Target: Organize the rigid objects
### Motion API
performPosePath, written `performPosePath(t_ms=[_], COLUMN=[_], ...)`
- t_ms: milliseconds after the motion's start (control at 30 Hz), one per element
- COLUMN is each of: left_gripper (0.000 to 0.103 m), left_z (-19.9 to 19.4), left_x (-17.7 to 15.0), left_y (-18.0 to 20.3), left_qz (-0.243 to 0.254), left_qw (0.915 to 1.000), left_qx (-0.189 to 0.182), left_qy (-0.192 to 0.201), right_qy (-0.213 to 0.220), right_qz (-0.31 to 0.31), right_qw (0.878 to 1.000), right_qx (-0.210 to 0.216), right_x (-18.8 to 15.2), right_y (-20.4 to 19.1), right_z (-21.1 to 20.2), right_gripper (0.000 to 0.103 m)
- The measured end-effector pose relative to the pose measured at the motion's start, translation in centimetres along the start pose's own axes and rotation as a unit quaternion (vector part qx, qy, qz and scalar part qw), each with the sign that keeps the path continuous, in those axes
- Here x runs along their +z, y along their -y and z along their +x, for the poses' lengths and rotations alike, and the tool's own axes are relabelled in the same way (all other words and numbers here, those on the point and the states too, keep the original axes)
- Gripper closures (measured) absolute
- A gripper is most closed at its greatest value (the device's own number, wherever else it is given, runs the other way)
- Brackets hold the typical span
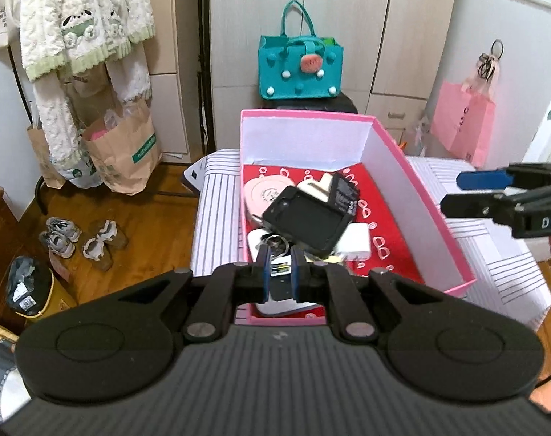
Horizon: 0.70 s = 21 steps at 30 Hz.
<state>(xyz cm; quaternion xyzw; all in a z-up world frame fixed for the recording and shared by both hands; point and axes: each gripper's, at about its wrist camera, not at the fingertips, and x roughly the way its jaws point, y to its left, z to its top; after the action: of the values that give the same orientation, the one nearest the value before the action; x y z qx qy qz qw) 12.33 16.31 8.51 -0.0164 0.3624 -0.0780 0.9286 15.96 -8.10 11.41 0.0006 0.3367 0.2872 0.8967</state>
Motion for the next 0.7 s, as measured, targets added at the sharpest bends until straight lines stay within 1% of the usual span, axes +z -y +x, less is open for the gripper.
performPosePath(t_ms=[133,200,233,300,367,400,467,500,533,567,600,667,700], left_gripper=[0.091,0.09,0.087,0.082,0.074,0.071,0.059,0.058,0.057,0.054,0.051,0.043,0.041], left_z=[-0.8,-1.0,-1.1,-1.4,-1.6,-1.7,-2.0,-2.1,-2.2,-2.3,-2.4,-2.5,-2.6], left_x=[-0.6,-0.9,-1.1,-1.5,-1.9,-2.0,-2.4,-2.6,-2.8,-3.0,-3.1,-3.4,-3.5], left_y=[1.4,2.2,2.5,3.2,3.9,4.2,4.7,5.0,5.3,5.6,5.8,6.1,6.2], left_qz=[0.005,0.004,0.003,0.003,0.003,0.002,-0.003,-0.005,-0.004,-0.003,-0.003,-0.008,-0.011], left_qw=[0.9998,0.9997,0.9997,0.9996,0.9995,0.9994,0.9993,0.9991,0.9991,0.999,0.9989,0.9987,0.9986], left_qx=[0.012,0.01,0.009,0.008,0.002,-0.003,-0.009,-0.011,-0.011,-0.011,-0.011,-0.014,-0.015], left_qy=[0.017,0.021,0.022,0.026,0.033,0.034,0.038,0.04,0.041,0.043,0.045,0.048,0.049], right_qy=[0.017,0.024,0.028,0.034,0.038,0.038,0.033,0.027,0.025,0.025,0.027,0.036,0.041], right_qz=[-0.009,-0.011,-0.011,-0.004,0.012,0.026,0.047,0.062,0.072,0.084,0.098,0.121,0.127], right_qw=[1.0,0.999,0.999,0.999,0.998,0.997,0.994,0.99,0.986,0.984,0.983,0.985,0.987], right_qx=[-0.022,-0.03,-0.033,-0.036,-0.042,-0.056,-0.096,-0.127,-0.148,-0.158,-0.15,-0.114,-0.091], right_x=[-0.8,-1.2,-1.4,-1.8,-2.1,-2.2,-2.4,-2.4,-2.5,-2.7,-2.9,-3.6,-4.0], right_y=[-0.5,-0.6,-0.7,-0.7,-0.4,-0.2,0.0,0.0,0.0,0.1,0.3,0.7,0.9], right_z=[-1.1,-1.8,-2.2,-3.0,-3.5,-3.8,-4.0,-4.3,-4.5,-4.9,-5.4,-6.7,-7.4], right_gripper=[0.031,0.03,0.029,0.024,0.008,0.007,0.004,0.003,0.003,0.003,0.003,0.003,0.003])
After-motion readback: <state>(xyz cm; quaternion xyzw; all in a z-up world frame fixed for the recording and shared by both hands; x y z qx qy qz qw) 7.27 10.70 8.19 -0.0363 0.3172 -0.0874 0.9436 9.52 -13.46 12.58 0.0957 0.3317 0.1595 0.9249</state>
